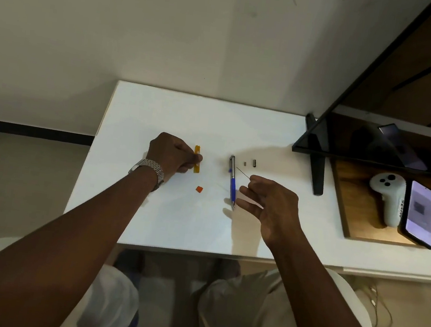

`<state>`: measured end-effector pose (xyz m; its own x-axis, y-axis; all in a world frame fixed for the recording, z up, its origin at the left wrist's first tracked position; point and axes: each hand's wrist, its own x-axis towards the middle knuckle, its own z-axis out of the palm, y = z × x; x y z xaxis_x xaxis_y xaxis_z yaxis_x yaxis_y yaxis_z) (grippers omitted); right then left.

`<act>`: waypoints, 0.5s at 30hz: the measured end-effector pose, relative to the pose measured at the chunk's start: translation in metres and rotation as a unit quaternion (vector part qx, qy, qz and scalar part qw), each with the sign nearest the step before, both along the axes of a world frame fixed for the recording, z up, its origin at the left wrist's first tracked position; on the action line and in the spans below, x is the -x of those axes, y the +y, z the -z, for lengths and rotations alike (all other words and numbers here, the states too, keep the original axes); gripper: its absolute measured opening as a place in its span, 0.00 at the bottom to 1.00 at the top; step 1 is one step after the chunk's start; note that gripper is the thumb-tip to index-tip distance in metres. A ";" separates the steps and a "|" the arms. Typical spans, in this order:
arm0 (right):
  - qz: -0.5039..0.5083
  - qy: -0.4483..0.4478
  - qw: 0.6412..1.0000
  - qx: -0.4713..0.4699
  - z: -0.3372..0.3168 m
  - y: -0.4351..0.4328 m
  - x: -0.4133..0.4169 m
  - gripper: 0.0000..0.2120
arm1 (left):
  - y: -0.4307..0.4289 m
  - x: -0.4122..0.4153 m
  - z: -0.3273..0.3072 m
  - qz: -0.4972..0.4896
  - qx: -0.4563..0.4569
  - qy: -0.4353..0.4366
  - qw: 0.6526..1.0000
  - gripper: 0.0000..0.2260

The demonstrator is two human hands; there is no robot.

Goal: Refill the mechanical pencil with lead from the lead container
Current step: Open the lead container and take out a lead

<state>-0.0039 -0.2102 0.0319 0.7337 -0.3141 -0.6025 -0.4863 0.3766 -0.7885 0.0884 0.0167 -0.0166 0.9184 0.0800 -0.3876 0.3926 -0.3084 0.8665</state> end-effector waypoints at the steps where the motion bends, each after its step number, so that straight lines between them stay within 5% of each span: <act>1: 0.001 -0.004 1.000 0.004 -0.001 -0.001 0.000 0.09 | 0.000 0.000 -0.001 0.002 -0.006 0.000 1.000 0.10; 6: -0.011 -0.010 0.999 0.046 0.000 -0.003 -0.002 0.09 | -0.007 0.005 -0.009 -0.006 -0.056 -0.047 0.997 0.09; 9: -0.023 -0.005 0.997 0.071 0.000 -0.002 -0.006 0.08 | -0.021 0.012 -0.023 0.017 -0.009 -0.091 0.996 0.05; 15: -0.048 -0.017 0.993 0.102 -0.006 0.000 -0.013 0.09 | -0.048 0.033 -0.041 0.107 0.114 0.013 0.988 0.06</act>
<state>0.0095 -0.2104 0.0383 0.7849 -0.3549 -0.5079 -0.4844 0.1597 -0.8602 0.0551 -0.0312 0.0247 0.8948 -0.2063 -0.3960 0.3616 -0.1854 0.9137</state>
